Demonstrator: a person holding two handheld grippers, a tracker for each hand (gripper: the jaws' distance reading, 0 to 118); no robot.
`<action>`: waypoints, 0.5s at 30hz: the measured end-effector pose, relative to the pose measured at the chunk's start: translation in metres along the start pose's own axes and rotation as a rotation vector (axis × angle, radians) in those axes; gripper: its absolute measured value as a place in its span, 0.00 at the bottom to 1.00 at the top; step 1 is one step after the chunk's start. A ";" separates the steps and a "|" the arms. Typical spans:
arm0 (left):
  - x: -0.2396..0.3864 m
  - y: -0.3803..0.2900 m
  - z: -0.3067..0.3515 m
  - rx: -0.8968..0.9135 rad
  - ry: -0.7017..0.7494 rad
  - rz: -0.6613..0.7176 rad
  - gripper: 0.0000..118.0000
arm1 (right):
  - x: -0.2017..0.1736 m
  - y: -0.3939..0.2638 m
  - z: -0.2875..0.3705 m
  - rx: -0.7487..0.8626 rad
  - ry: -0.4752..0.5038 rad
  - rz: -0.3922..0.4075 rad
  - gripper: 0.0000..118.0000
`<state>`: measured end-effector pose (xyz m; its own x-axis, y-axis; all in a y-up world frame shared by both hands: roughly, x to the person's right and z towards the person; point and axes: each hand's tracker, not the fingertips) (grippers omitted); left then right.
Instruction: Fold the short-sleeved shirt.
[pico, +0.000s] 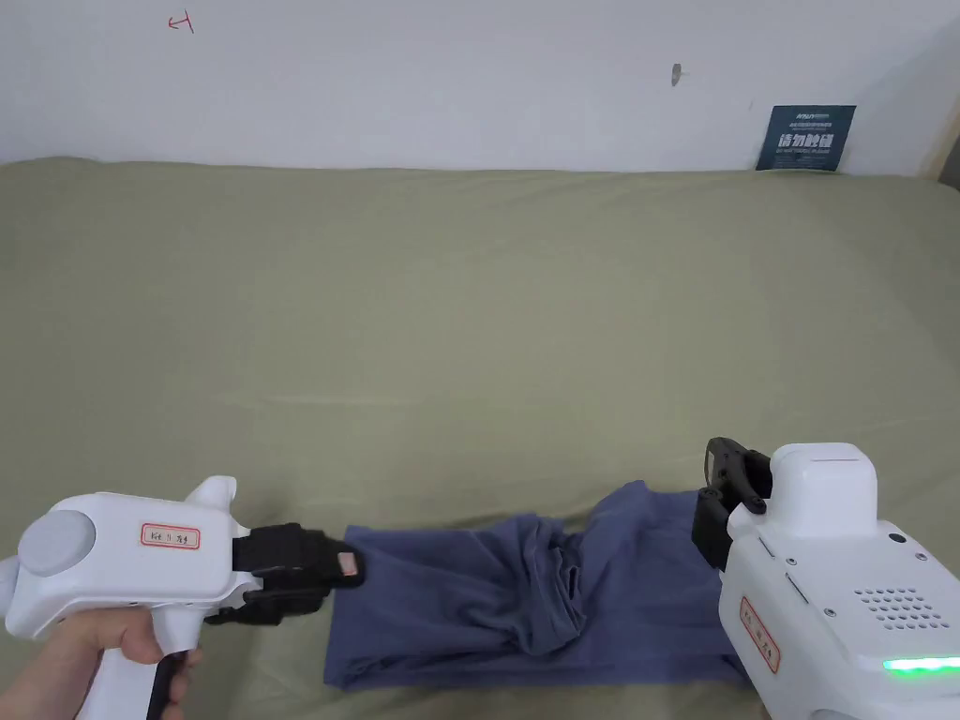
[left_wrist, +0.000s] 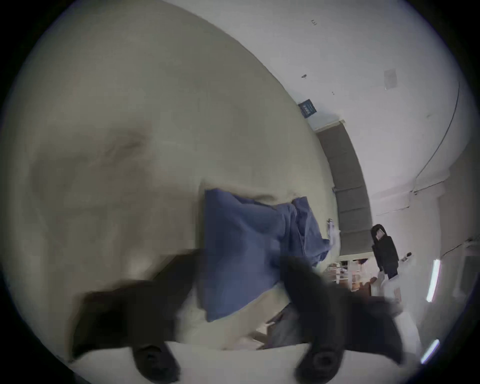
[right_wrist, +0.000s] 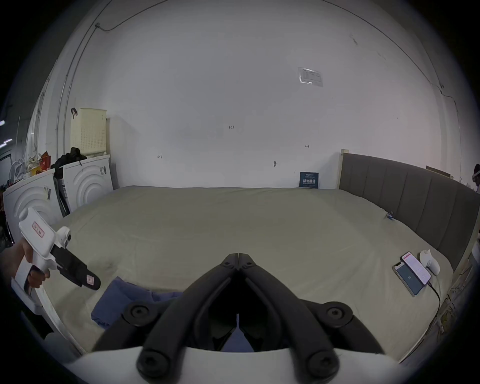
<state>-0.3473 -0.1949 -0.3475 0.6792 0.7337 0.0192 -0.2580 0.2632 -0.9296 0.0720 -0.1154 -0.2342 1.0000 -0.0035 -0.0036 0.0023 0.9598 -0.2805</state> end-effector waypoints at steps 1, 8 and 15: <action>-0.003 -0.003 -0.008 -0.015 -0.028 0.045 1.00 | 0.000 0.000 0.000 -0.002 -0.001 0.004 0.00; 0.001 0.000 -0.042 -0.026 -0.114 0.106 0.93 | 0.003 0.002 0.002 -0.007 -0.012 0.008 0.00; -0.007 -0.002 -0.064 -0.011 0.045 0.070 0.10 | 0.004 0.005 0.002 0.012 -0.019 0.009 0.00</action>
<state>-0.3075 -0.2404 -0.3695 0.6900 0.7211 -0.0628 -0.2989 0.2048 -0.9320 0.0759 -0.1097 -0.2343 0.9999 0.0101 0.0126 -0.0063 0.9631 -0.2692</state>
